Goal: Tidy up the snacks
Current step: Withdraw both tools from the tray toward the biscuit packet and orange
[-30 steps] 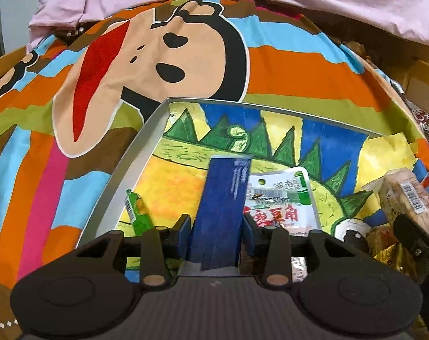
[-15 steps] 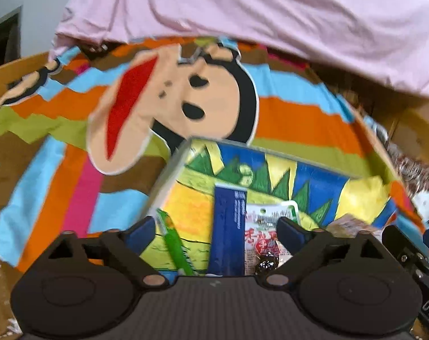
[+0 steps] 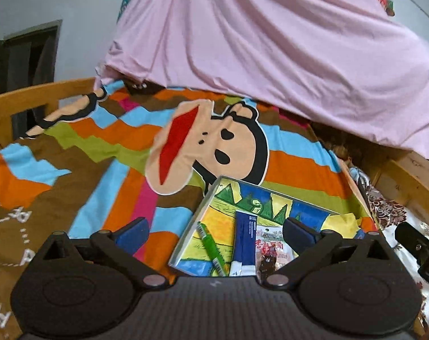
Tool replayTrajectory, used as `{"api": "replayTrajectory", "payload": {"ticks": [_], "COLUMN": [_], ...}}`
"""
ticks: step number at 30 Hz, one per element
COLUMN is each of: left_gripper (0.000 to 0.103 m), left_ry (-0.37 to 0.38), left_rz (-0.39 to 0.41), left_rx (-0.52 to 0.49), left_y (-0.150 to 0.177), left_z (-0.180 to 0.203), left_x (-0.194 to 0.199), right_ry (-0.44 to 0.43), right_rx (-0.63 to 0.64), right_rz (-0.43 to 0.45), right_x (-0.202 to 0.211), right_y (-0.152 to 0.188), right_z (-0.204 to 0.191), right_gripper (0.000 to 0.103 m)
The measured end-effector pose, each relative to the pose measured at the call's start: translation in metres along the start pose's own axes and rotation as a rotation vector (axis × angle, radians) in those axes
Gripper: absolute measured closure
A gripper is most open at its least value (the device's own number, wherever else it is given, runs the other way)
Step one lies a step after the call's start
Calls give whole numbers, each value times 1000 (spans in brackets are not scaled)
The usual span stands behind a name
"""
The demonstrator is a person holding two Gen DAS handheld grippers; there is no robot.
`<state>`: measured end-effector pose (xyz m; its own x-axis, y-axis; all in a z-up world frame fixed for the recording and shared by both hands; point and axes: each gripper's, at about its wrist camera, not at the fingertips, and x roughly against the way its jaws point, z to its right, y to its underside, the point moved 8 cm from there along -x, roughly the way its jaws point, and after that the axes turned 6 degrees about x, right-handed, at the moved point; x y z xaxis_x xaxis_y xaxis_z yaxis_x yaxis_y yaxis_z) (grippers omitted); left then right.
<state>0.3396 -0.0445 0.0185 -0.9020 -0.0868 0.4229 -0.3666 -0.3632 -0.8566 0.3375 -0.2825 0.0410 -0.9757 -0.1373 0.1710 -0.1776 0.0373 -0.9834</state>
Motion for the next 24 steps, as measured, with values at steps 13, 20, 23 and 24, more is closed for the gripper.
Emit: {"api": "replayTrajectory", "payload": {"ticks": [13,20,23,24], "left_gripper": [1,1,1,1], "left_ry": [-16,-15,-22,-26], "left_rz": [40,21,3,0], "left_rx": [-1,-64,-86,-92], "left_y": [30,63,77,81], "left_z": [-32,-44,-50,-53], "left_x": [83,105,110,112], "right_ry": [1,-6,-9,-10], "right_rx": [37,114,136,138], "right_rz": [-30,-98,-132,-143], "right_x": [96,132,142,146], "right_y": [20,53,67,71], "right_z": [-15,-28,-33,-35], "right_gripper": [1,1,1,1]}}
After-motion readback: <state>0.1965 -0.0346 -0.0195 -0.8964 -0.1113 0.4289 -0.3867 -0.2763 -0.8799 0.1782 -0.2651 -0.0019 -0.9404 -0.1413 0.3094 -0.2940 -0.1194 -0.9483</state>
